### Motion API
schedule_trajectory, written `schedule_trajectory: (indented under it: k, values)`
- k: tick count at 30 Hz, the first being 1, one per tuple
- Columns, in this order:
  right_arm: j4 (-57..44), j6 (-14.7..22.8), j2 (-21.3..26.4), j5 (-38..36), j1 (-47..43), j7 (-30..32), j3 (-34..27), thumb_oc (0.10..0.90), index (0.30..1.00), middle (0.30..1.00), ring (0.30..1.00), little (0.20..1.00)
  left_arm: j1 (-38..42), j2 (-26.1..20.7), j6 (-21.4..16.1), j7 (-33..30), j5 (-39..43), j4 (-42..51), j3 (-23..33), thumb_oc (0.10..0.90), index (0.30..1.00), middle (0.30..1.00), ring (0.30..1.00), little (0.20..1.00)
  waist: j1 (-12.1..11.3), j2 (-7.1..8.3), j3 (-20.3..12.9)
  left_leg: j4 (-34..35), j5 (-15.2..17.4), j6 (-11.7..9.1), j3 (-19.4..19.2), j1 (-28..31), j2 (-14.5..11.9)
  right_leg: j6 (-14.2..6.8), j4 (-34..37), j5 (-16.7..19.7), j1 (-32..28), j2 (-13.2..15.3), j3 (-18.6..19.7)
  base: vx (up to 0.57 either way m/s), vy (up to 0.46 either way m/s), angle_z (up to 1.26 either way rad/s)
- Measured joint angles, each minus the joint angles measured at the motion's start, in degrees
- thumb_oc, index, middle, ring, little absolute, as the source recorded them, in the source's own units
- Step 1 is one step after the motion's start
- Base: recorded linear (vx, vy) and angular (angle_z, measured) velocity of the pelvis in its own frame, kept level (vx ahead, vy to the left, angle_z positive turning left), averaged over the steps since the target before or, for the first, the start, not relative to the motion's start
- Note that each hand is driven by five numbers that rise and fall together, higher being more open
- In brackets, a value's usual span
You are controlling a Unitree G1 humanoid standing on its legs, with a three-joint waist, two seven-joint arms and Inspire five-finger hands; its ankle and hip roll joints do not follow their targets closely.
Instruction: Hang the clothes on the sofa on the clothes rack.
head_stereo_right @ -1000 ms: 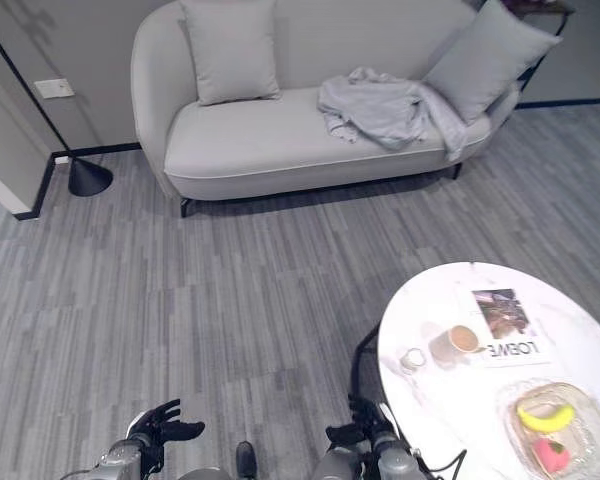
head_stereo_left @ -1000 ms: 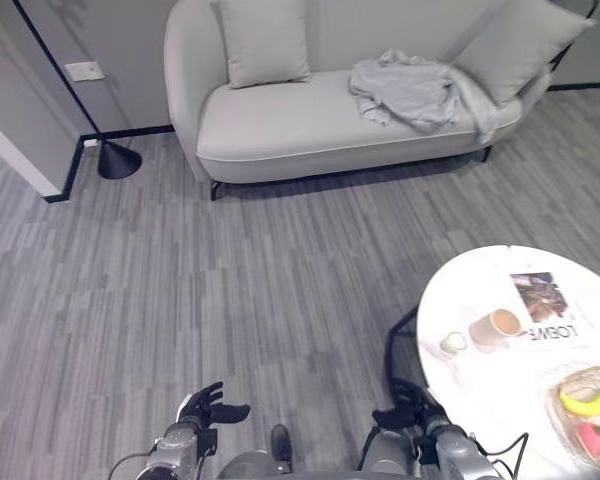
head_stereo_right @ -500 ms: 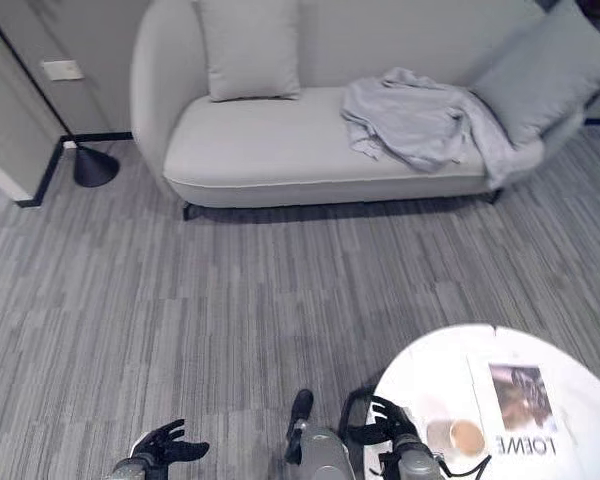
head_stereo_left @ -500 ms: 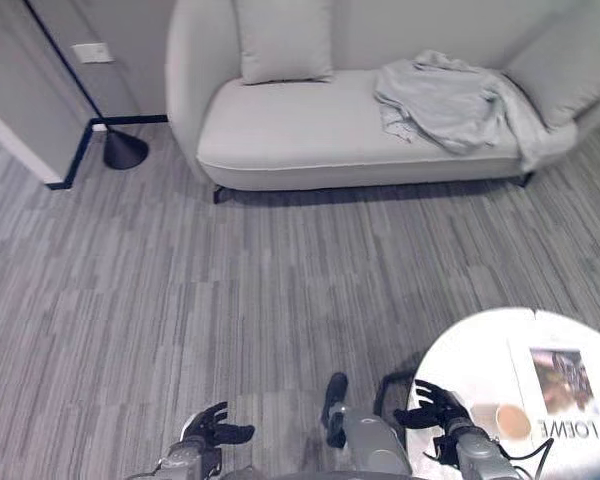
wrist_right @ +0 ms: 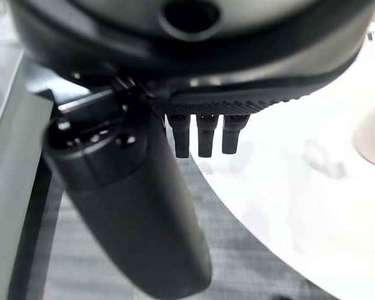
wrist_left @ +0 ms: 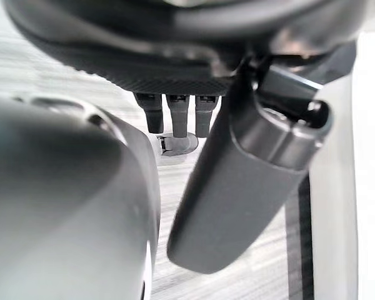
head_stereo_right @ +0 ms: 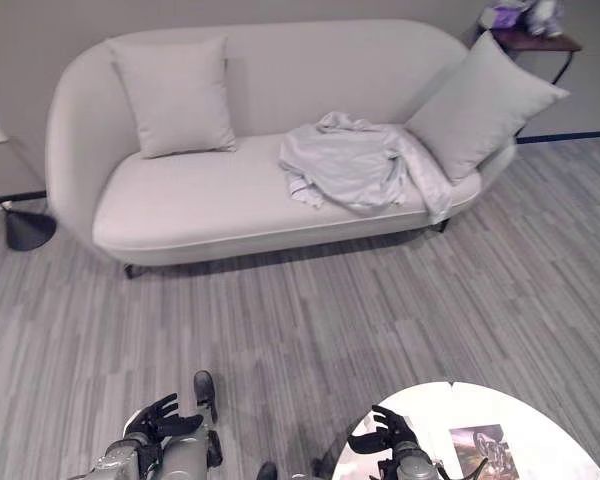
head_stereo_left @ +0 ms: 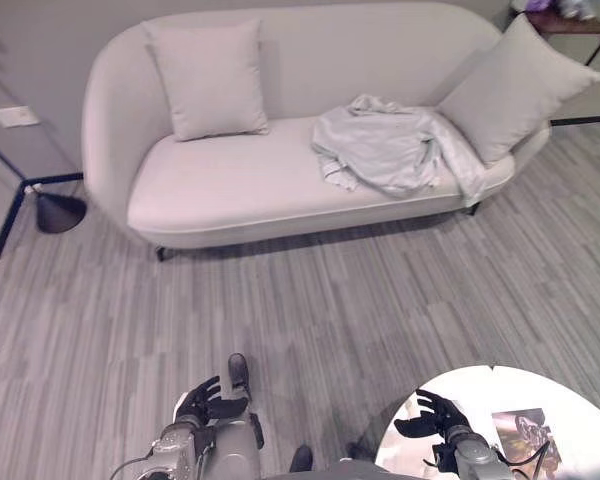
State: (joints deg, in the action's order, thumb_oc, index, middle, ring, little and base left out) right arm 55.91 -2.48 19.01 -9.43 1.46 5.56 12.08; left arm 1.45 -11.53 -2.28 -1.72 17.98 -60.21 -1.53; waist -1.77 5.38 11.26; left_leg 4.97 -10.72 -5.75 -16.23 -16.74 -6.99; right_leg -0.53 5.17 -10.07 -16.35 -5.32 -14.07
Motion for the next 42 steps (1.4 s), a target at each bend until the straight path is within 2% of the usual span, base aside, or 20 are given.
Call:
schedule_trajectory:
  k: [4,6,7,9,11,13,15,19,21,24,28,31,32,34,36,38,39,40,41,42]
  values:
    - [1.2,-0.1,-0.7,0.2,1.7,-0.5,1.0,0.8,0.9,0.9,0.9,0.9,-0.7,0.5,0.3,-0.1,-0.3,-3.9,1.3,0.8,0.9,0.9,0.9,0.9,-1.1,-0.71,-3.9,-8.5,2.9,9.6,-6.1,2.9,4.2,-2.9,-4.5,-2.2,-2.6,1.2,3.3,0.57,0.237,-0.82]
    - [-2.1,0.0,-1.8,0.2,4.3,-1.2,3.4,0.8,0.9,0.9,0.9,0.9,-2.2,-0.1,0.8,-0.4,-0.3,-6.3,1.1,0.8,0.9,0.9,0.9,0.9,-1.3,-0.8,-5.6,-7.5,4.8,12.0,-7.0,6.9,4.5,-4.9,-24.0,-2.0,4.1,3.6,-1.6,0.42,0.335,-0.6]
    - [-5.5,0.2,-1.8,0.2,5.3,-1.9,3.4,0.8,0.9,0.9,0.9,0.9,-2.2,-1.3,1.5,-0.3,-0.3,-5.5,-0.7,0.8,0.9,0.9,0.9,0.9,0.9,-0.06,-5.0,-1.7,4.8,13.4,-5.7,13.2,8.1,-4.1,-54.8,3.9,17.7,14.4,-6.7,0.34,0.302,0.1]
    - [-7.4,0.4,-1.8,-0.1,5.4,-1.5,0.7,0.8,0.9,0.9,0.9,0.9,-1.5,-1.4,1.9,-0.6,-0.3,-4.9,-1.2,0.8,0.9,0.9,0.9,0.9,3.3,0.89,-4.1,-1.5,6.7,13.6,-4.3,15.9,11.5,-4.0,-66.2,3.7,26.5,23.4,-7.3,0.23,0.103,0.45]
    - [-6.8,0.4,-0.7,0.2,3.0,-0.2,-1.6,0.8,0.9,0.9,0.9,0.9,-1.0,-1.9,0.5,-0.5,-0.4,-2.2,-3.6,0.8,0.9,0.9,0.9,0.9,2.9,-0.6,-2.8,-1.0,7.5,13.7,-3.9,19.6,11.8,-4.0,-62.8,3.6,32.7,28.2,-7.9,0.38,-0.047,0.43]
    - [-7.3,0.4,0.5,0.2,3.1,-0.4,-2.3,0.8,0.9,0.9,0.9,0.9,0.1,-1.8,0.1,-0.8,-0.3,0.4,-3.1,0.8,0.9,0.9,0.9,0.9,2.0,-3.72,-2.2,-0.8,9.5,11.9,-4.1,22.2,10.2,-5.4,-44.2,4.5,32.4,30.8,-13.6,0.24,-0.132,0.45]
    - [-7.5,0.5,0.2,0.2,1.2,-0.3,-2.6,0.8,0.9,0.9,0.9,0.9,0.4,-3.1,0.1,-0.9,-0.3,0.9,-3.1,0.8,0.9,0.9,0.9,0.9,0.7,-3.6,-1.6,-0.6,10.9,9.8,-3.7,23.5,10.2,-9.0,-29.3,7.2,32.5,31.5,-14.1,0.27,-0.211,0.23]
    - [-6.7,0.7,-1.5,0.1,-0.2,-0.6,-3.8,0.8,0.9,0.9,0.9,0.9,-0.3,-4.5,0.2,-1.8,-1.2,-2.0,-2.0,0.8,0.9,0.9,0.9,0.9,0.8,-3.74,-1.7,-0.6,14.4,5.3,-3.3,26.8,7.9,-13.9,0.0,11.7,31.1,24.5,-8.0,0.25,-0.183,0.22]
    - [-3.3,0.2,-1.4,0.2,-0.8,-0.3,-3.6,0.8,0.9,0.9,0.9,0.9,-2.4,-4.9,1.2,-1.9,-3.1,-2.8,-2.4,0.8,0.9,0.9,0.9,0.9,2.0,-2.74,-1.1,-0.1,16.4,2.3,-3.5,31.6,6.7,-10.2,-2.6,17.9,31.3,23.9,-7.2,0.24,-0.222,0.2]
    - [-0.6,-0.5,-0.5,0.3,0.1,-0.2,-3.6,0.8,0.9,0.9,0.9,0.9,-3.2,-1.0,1.3,-1.2,-3.2,-2.0,-3.6,0.8,0.9,0.9,0.9,0.9,2.5,-5.14,-1.5,-3.8,15.0,-0.4,-3.9,32.9,0.0,-4.8,-6.1,23.8,29.1,18.0,-5.6,0.34,-0.403,0.17]
    - [1.5,-0.7,0.7,0.3,0.6,-0.2,-4.7,0.8,0.9,0.9,0.9,0.9,-1.2,1.5,0.5,-0.4,-3.1,2.3,-7.1,0.8,0.9,0.9,0.9,0.9,3.6,-5.07,-1.1,-13.5,7.8,-2.3,-1.3,29.7,-6.8,-0.3,-2.8,19.5,23.1,12.4,-8.8,0.26,-0.5,0.17]
    - [1.0,-0.7,1.8,0.2,1.7,-0.1,-7.1,0.8,0.9,0.9,0.9,0.9,-2.2,1.0,0.1,-0.6,-1.8,9.5,-6.5,0.8,0.9,0.9,0.9,0.9,3.7,-4.7,0.0,-40.4,-8.3,-5.0,4.5,17.4,-13.4,5.5,-5.2,13.9,19.2,8.4,-8.4,0.36,-0.671,-0.21]
    - [0.3,-0.7,1.9,0.2,2.1,-0.1,-7.0,0.8,0.9,0.9,0.9,0.9,-3.4,0.8,0.0,-0.6,-1.8,10.4,-6.3,0.8,0.9,0.9,0.9,0.9,3.2,-4.31,0.1,-45.3,-12.4,-2.1,5.1,15.0,-15.0,6.7,-4.5,13.1,17.3,7.2,-7.7,0.15,-0.212,-0.38]
    - [0.0,-0.7,1.9,0.2,2.2,0.1,-7.1,0.8,0.9,0.9,0.9,0.9,-4.0,0.5,0.4,-0.3,-1.3,10.6,-6.5,0.8,0.9,0.9,0.9,0.9,3.4,-3.82,0.3,-53.9,-6.1,-5.5,1.5,8.6,-15.5,8.2,-3.9,11.9,15.0,6.8,-6.8,0.11,-0.096,-0.21]
    - [-0.2,-0.8,2.4,0.2,2.1,0.1,-7.0,0.8,0.9,0.9,0.9,0.9,-3.8,0.4,0.0,-0.3,0.2,12.3,-6.6,0.8,0.9,0.9,0.9,0.9,3.2,-2.85,1.1,-47.9,1.7,-4.3,-3.2,4.1,-12.2,7.6,-2.3,12.3,13.7,6.9,-6.6,0.16,-0.056,-0.25]
    - [-1.1,-0.8,2.1,0.1,2.4,0.1,-7.0,0.8,0.9,0.9,0.9,0.9,-3.3,0.3,0.2,-0.5,0.6,12.6,-6.6,0.8,0.9,0.9,0.9,0.9,3.4,-3.43,1.0,-35.3,1.4,-4.4,-7.6,2.3,-11.7,8.1,-0.4,11.6,11.7,4.6,-6.7,0.22,0.041,-0.15]
    - [-2.6,-0.9,1.7,0.1,2.6,0.1,-6.8,0.8,0.9,0.9,0.9,0.9,-3.2,0.2,0.3,-0.3,0.7,12.6,-6.9,0.8,0.9,0.9,0.9,0.9,3.5,-3.33,1.1,-15.0,-1.1,-4.2,-9.5,2.8,-9.5,7.5,0.1,10.5,10.9,2.9,-6.8,0.4,0.13,-0.18]
    - [-3.1,-0.9,1.5,0.2,2.5,0.1,-6.7,0.8,0.9,0.9,0.9,0.9,-3.2,0.2,0.4,-0.3,0.7,12.6,-6.9,0.8,0.9,0.9,0.9,0.9,3.4,-2.78,1.4,-8.8,-2.0,-4.2,-9.5,3.1,-7.6,6.7,0.0,9.9,10.5,2.5,-6.1,0.34,0.115,-0.12]
    - [-3.7,-0.9,1.6,0.9,2.6,0.4,-5.7,0.8,0.9,0.9,0.9,0.9,-3.5,0.2,0.6,-0.3,0.7,12.5,-7.2,0.8,0.9,0.9,0.9,0.9,3.3,-2.39,1.6,-0.4,-2.5,-3.6,-7.8,4.2,-4.9,1.0,-0.2,8.4,10.2,2.4,-5.7,0.29,0.048,-0.48]
    - [-5.8,-1.1,3.4,2.6,2.2,0.4,-4.1,0.8,0.9,0.9,0.9,0.9,-3.0,2.0,0.9,-0.6,0.7,12.6,-6.2,0.8,0.9,0.9,0.9,0.9,0.9,-5.23,3.2,1.3,-2.4,-4.4,3.1,4.4,-5.9,3.7,-11.3,1.4,13.7,4.7,-8.9,0.3,0.063,-0.64]
